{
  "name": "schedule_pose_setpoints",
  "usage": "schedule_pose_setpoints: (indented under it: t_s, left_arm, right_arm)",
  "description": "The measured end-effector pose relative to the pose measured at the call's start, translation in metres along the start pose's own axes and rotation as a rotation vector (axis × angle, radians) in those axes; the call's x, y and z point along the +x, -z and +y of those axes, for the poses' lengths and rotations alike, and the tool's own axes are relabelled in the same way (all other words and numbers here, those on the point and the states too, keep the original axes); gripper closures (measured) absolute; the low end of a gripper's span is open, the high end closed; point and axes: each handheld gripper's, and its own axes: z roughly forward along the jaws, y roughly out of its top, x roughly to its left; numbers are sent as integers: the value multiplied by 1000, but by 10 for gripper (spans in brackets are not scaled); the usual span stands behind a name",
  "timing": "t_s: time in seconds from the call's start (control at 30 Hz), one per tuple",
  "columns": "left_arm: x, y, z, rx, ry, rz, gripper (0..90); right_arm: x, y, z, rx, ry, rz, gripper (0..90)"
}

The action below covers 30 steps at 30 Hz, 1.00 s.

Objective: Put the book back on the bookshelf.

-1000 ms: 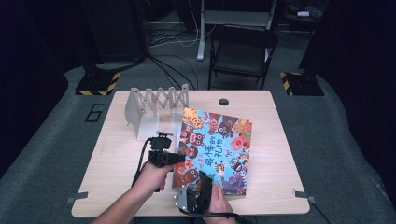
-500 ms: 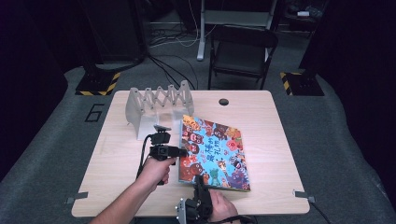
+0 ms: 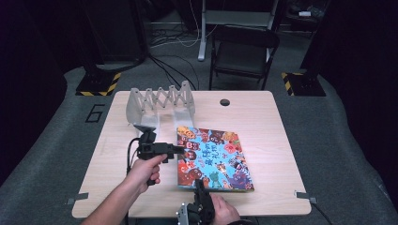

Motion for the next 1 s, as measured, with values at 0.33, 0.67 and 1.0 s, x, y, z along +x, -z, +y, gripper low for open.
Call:
schedule_pose_setpoints:
  t_s: [0.33,0.67,1.0]
  left_arm:
    - [38,7,0,8,103,20,298]
    - [33,-25,-1,74,123,-27,300]
    - [22,-54,-7,139,116,-66,367]
  right_arm:
    - [-20,5,10,-52,-23,-1,775]
    - [-23,9,15,-73,-66,24,767]
    - [-24,12,18,-88,-100,40,762]
